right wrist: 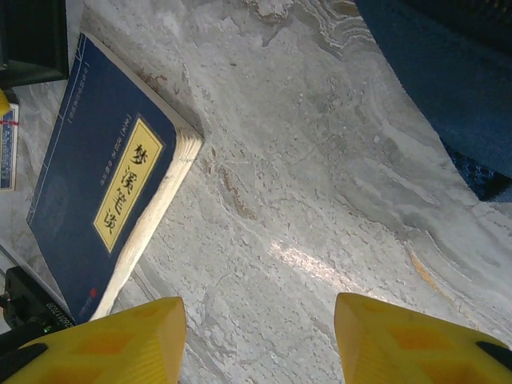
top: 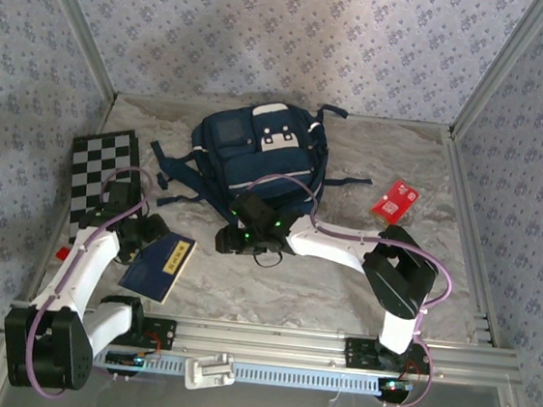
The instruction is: Pack the student bag
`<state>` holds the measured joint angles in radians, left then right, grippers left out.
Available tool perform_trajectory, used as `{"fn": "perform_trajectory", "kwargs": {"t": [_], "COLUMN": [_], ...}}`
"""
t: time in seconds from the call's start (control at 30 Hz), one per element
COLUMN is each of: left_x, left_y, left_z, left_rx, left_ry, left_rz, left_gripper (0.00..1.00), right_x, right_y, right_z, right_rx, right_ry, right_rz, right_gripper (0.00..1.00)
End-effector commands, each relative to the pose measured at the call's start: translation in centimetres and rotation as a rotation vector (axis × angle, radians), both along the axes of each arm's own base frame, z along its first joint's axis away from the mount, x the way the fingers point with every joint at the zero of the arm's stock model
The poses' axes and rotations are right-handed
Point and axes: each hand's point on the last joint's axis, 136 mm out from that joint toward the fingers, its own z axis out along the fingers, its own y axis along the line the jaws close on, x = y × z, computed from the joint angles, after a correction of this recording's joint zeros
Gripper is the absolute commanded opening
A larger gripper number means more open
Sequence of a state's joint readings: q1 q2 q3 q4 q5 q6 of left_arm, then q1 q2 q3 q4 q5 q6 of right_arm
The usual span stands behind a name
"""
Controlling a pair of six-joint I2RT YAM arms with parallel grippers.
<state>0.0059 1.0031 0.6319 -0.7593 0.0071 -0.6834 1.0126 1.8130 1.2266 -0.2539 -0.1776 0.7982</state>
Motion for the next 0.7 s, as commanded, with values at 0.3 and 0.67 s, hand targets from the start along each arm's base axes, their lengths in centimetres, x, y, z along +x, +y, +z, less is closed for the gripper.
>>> {"fn": "perform_trajectory", "kwargs": {"t": [0.3,0.67], "left_x": [-1.2,-2.2], "left_y": [1.9,0.5], "left_z": [-3.3,-5.1], "left_rx": [0.051,-0.03], "left_ry": [0.095,0.156], "left_rz": [0.098,0.106], "left_gripper": [0.9,0.98], "right_x": [0.0,-1.5], "right_y": [0.1,1.3], "right_z": [-0.2,-3.1], "right_rx": [0.019,0.024], "right_ry": [0.006,0.098], "right_rz": [-0.042,-0.043], "right_gripper": [0.53,0.54]}}
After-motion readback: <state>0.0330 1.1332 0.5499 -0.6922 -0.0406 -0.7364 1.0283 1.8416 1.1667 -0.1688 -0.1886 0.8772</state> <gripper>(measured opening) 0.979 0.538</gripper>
